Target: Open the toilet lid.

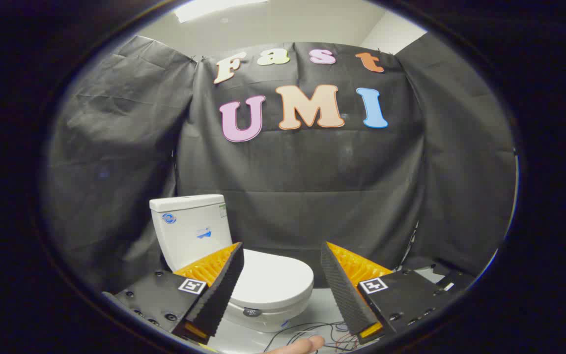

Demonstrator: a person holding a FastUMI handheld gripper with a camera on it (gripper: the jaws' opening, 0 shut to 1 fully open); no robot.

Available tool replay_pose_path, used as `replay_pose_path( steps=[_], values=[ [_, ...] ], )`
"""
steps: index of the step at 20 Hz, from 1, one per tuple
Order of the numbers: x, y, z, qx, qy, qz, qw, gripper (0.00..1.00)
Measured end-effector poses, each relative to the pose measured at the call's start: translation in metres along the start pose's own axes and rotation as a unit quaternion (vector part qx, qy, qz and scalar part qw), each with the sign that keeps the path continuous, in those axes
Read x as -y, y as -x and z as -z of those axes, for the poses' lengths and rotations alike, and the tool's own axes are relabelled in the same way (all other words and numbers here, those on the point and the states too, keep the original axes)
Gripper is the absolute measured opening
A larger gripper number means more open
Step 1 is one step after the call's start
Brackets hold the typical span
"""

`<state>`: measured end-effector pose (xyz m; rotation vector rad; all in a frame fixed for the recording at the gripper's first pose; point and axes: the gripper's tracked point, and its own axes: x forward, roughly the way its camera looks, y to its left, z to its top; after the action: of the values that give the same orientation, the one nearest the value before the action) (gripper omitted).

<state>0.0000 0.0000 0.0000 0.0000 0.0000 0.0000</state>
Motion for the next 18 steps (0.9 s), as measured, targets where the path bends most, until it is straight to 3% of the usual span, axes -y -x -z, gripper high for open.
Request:
replay_pose_path(
  steps=[18],
  values=[
    [0.0002, -0.0009, -0.0002, 0.003, 0.001, 0.001, 1.000, 0.97]
  ],
)
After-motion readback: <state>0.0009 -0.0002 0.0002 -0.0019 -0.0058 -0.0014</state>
